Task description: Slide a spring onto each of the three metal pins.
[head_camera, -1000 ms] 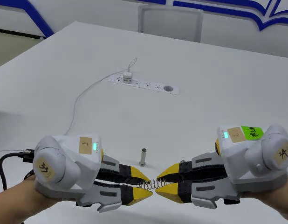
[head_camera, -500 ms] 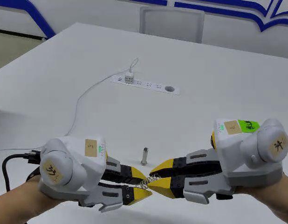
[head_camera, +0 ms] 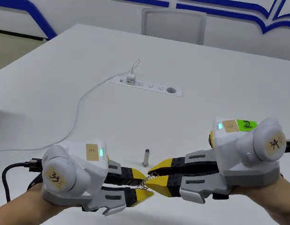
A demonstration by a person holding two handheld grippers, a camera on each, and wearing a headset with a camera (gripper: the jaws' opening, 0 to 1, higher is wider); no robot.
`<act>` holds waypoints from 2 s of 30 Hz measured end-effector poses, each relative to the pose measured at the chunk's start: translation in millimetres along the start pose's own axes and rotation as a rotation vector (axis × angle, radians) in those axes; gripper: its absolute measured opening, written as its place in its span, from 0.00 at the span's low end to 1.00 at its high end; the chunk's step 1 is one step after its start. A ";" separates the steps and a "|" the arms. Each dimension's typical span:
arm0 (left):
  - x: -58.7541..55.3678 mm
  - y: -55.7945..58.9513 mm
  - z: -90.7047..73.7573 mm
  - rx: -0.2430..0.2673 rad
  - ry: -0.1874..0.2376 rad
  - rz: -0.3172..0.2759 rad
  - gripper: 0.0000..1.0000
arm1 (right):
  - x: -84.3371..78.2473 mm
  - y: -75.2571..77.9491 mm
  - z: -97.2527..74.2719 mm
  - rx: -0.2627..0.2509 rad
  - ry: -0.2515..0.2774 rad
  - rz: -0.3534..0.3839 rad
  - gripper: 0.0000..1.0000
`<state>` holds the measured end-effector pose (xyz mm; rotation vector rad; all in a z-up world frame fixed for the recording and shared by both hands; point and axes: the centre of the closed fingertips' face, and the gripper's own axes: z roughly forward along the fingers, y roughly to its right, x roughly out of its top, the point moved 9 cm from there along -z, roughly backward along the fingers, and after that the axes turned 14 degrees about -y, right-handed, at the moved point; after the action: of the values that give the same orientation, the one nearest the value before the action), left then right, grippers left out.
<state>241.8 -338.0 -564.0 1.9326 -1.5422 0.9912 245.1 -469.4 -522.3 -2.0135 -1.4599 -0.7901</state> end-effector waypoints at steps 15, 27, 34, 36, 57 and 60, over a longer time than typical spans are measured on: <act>-9.9 -16.1 -17.9 0.141 0.001 -0.032 0.30 | 4.4 21.1 -8.0 -0.096 -0.011 0.025 0.10; -19.8 -31.5 -43.5 0.235 0.047 -0.121 0.38 | 12.8 51.7 -6.7 -0.187 -0.060 0.011 0.10; -28.5 -34.9 -50.0 0.247 0.036 -0.160 0.48 | 15.3 69.9 -1.4 -0.226 -0.107 0.007 0.10; -30.5 -34.7 -50.2 0.242 0.037 -0.171 0.52 | 14.6 74.1 1.4 -0.229 -0.120 0.013 0.11; -40.5 -36.2 -48.3 0.225 0.027 -0.237 0.70 | 13.8 100.7 32.0 -0.229 -0.213 0.022 0.11; -42.1 -36.8 -48.9 0.228 0.025 -0.246 0.75 | 12.7 102.3 36.2 -0.222 -0.225 0.028 0.11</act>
<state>260.9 -266.3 -563.4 2.1925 -1.1826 1.1158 351.7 -464.1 -545.9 -2.3492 -1.5184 -0.7629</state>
